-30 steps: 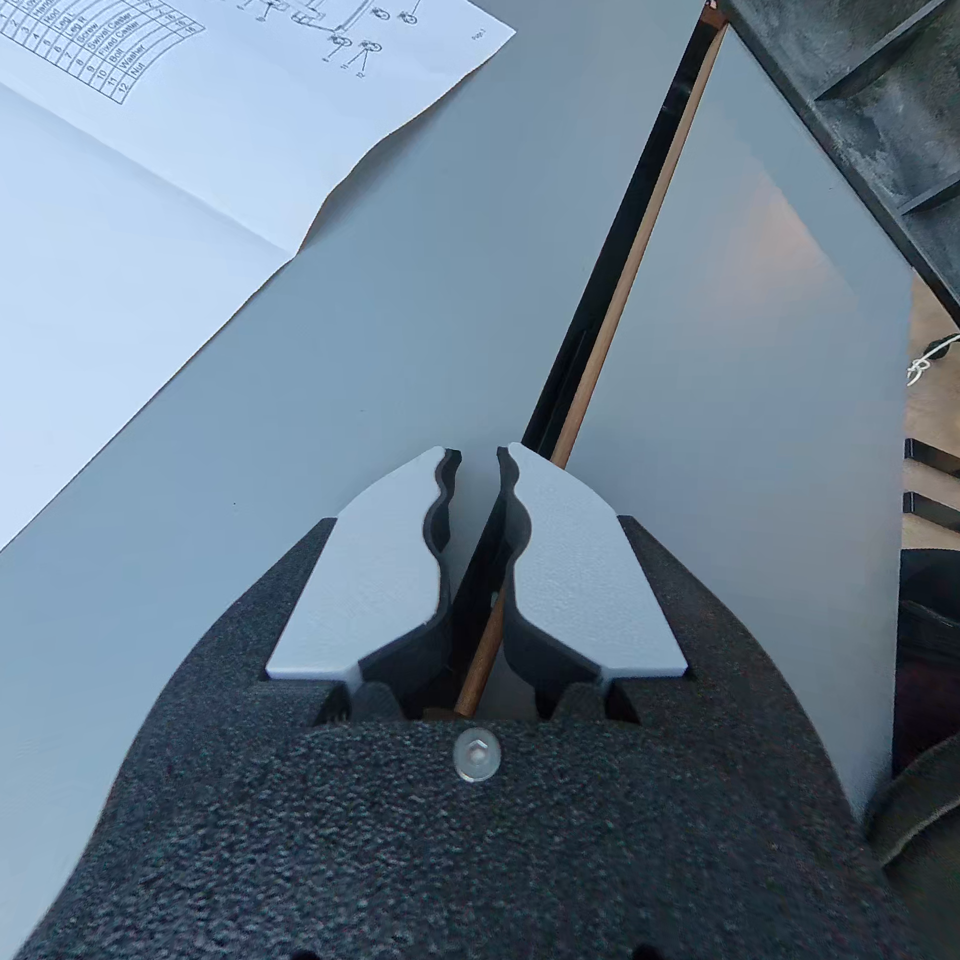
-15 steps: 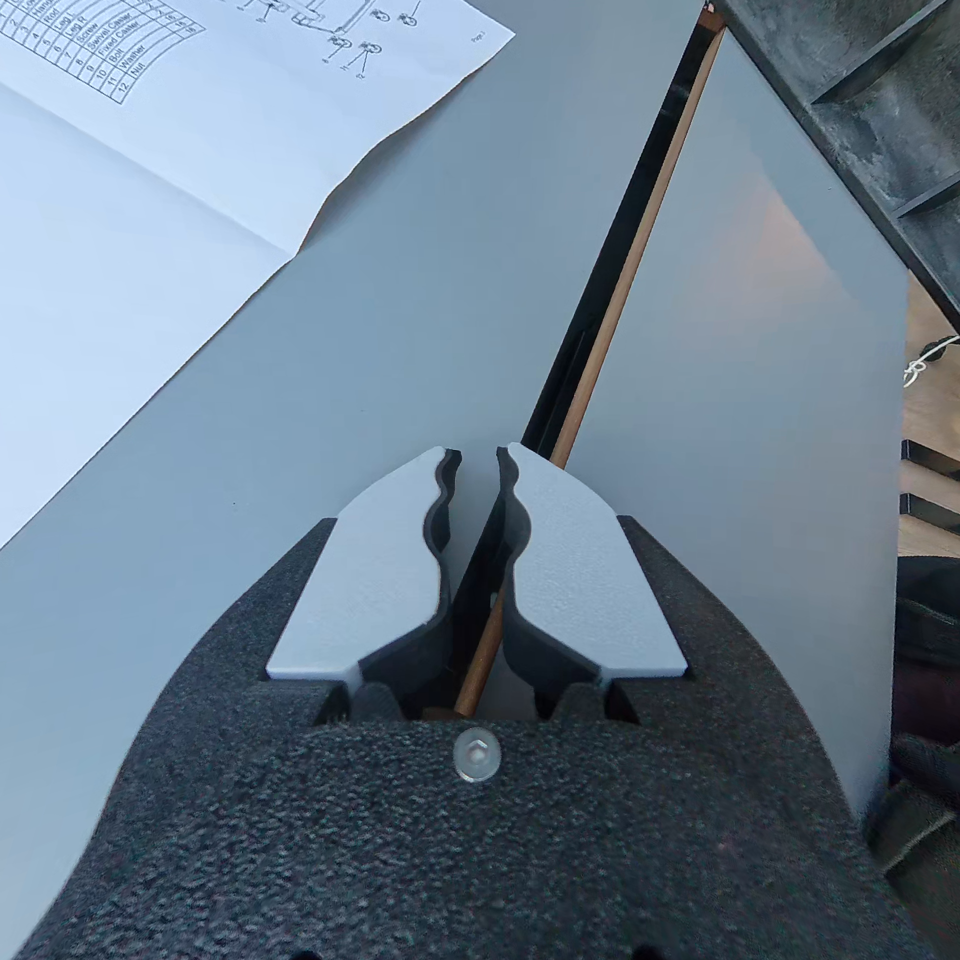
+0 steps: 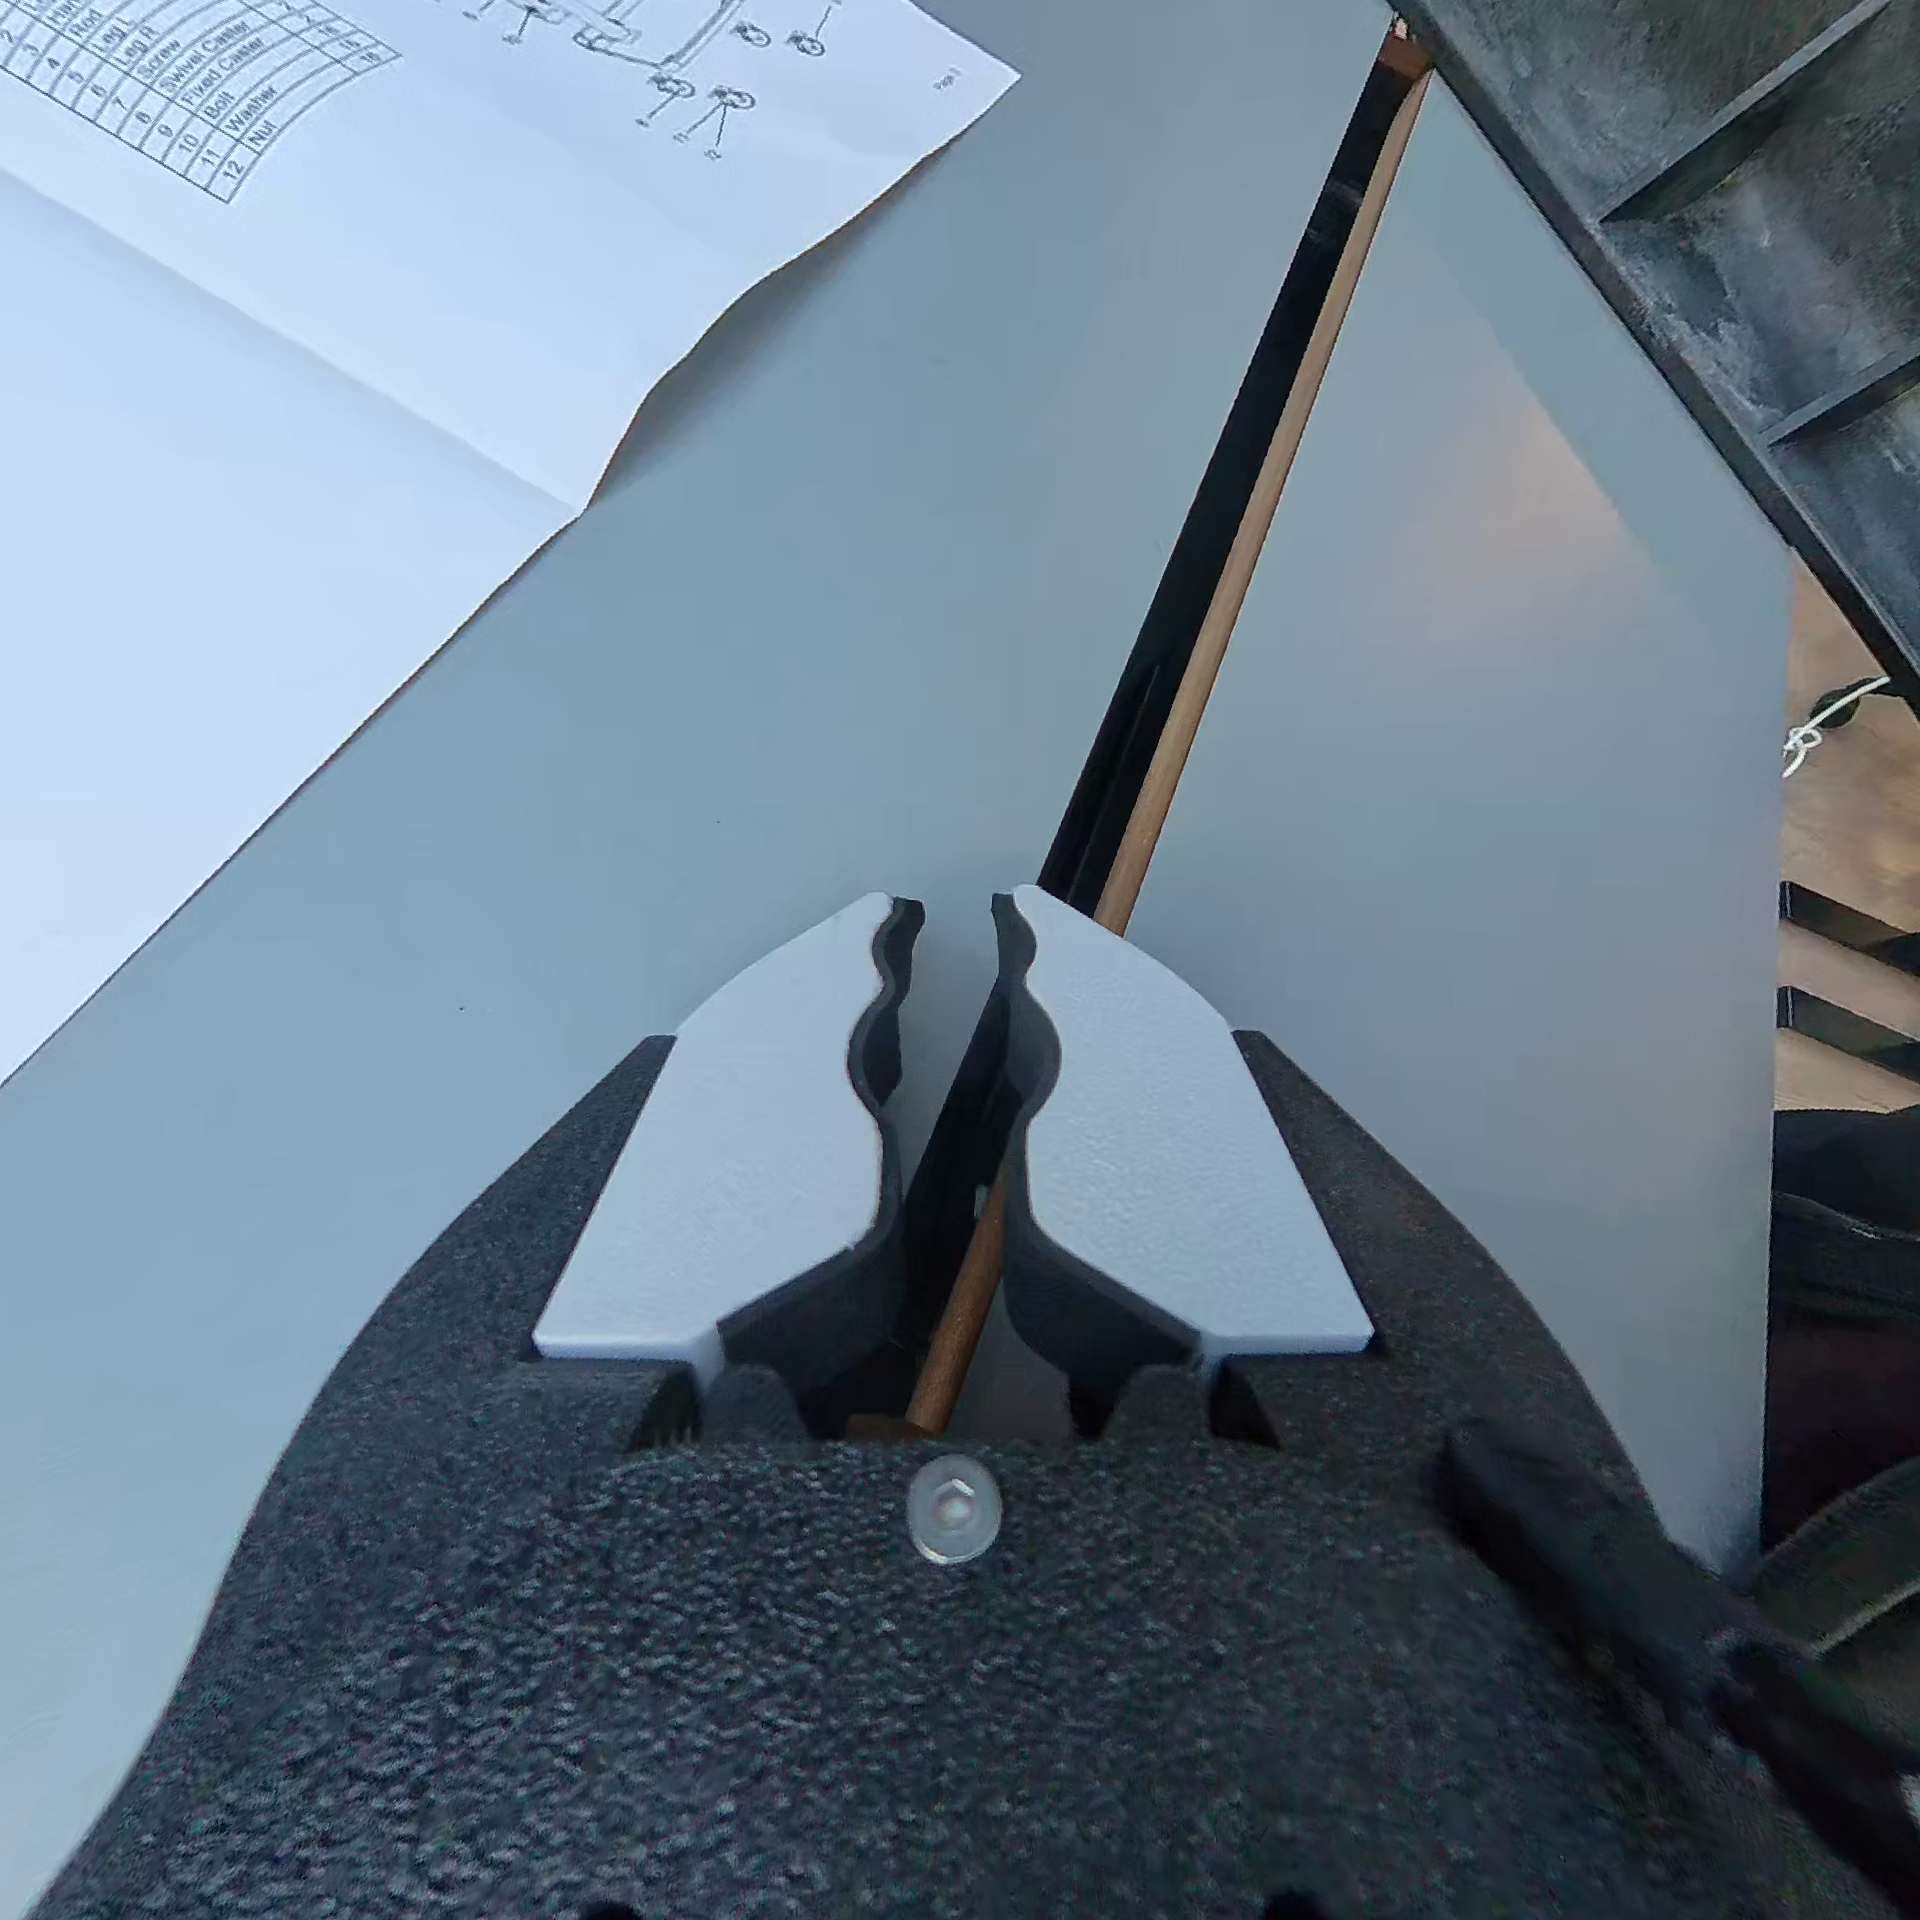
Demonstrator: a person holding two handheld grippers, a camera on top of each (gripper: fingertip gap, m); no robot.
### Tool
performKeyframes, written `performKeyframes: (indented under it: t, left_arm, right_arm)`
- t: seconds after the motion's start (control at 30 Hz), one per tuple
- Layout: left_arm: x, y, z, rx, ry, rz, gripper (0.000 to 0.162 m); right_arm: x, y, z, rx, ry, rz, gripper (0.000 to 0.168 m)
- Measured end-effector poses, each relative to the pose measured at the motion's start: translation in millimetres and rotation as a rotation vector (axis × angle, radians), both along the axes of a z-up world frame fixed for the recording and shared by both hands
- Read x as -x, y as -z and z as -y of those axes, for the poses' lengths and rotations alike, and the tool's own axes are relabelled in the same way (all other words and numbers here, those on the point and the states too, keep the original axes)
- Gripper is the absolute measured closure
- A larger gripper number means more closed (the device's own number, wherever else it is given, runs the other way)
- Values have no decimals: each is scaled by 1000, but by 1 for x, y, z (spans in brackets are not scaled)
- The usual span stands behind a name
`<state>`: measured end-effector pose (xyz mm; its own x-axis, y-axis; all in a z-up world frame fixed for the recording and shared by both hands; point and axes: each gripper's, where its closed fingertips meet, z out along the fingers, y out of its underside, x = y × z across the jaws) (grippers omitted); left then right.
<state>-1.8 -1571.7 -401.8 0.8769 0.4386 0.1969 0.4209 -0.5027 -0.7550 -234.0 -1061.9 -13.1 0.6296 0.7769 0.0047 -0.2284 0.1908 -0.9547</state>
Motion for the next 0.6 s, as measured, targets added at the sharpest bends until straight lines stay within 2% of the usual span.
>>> performKeyframes:
  t: [0.23, 0.43, 0.6]
  left_arm:
    - [0, 0, 0, 0, 1, 0, 146]
    - [0, 0, 0, 0, 1, 0, 146]
    - [0, 0, 0, -1, 1, 1, 147]
  right_arm:
    - [0, 5, -2, -12, -13, 18, 139]
    - [-1, 1, -5, -21, 7, 34, 149]
    - [3, 0, -7, 4, -6, 29, 149]
